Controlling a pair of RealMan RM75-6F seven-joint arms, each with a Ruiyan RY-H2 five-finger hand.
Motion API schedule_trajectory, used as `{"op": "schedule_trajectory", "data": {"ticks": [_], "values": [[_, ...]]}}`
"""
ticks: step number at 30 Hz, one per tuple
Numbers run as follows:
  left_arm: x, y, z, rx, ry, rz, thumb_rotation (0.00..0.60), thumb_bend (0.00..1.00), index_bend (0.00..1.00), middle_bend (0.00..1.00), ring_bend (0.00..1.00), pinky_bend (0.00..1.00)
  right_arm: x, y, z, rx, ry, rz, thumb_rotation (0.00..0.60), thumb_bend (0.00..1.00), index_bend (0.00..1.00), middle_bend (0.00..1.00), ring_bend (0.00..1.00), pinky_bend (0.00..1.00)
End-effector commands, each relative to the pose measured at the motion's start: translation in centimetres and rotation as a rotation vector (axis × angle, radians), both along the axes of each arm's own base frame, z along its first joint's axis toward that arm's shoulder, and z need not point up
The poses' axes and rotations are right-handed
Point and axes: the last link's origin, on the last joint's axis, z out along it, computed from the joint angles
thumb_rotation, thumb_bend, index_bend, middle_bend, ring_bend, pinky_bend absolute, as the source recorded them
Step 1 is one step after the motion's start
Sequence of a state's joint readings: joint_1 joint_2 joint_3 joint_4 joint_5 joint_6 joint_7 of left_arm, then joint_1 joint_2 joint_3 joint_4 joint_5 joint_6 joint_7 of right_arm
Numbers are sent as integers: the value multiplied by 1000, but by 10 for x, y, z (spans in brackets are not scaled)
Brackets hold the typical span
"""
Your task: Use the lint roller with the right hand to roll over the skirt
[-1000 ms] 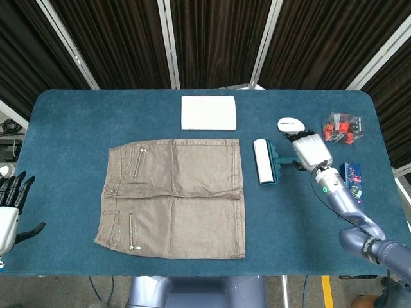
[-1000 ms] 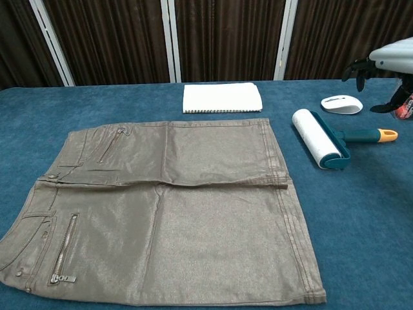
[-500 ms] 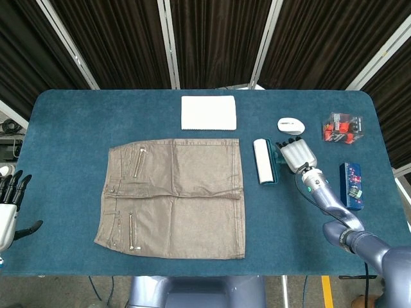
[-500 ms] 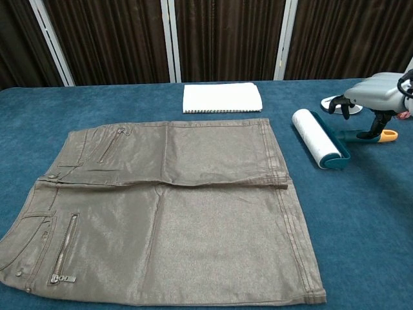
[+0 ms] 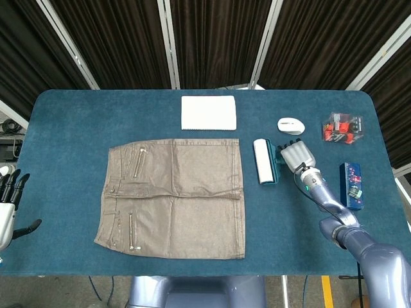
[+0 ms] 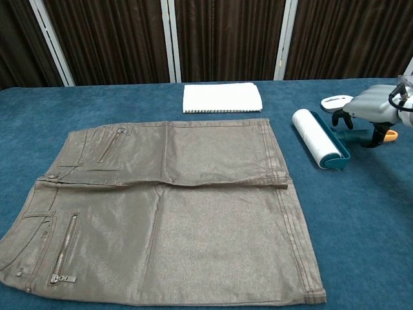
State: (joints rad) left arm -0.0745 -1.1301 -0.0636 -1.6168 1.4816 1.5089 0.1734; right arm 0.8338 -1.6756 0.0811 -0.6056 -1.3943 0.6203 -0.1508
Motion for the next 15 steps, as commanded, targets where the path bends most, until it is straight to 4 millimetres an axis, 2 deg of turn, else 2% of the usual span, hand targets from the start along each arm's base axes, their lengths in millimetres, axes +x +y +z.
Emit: {"op": "schedule_trajectory", "data": {"ticks": [1,6,10,15], "values": [[0,0,0,0,-2,1,600,0,0,0,0,0,0,-1,-3,8,8,0,600,262,246,345,274,279],[0,0,1,4,-1,3,600,0,0,0,0,0,0,-2,-5,8,19,9,600,323,378,462,382,340],[-1,1,1,2,-2,9,600,0,0,0,0,0,0,-1,-6,0,2,18,600,469,463,542,461,435],[-1,1,-1,-4,-1,10,600,0,0,0,0,0,-2,1,-1,4,-11,40,600,624,499,568,492,495]]}}
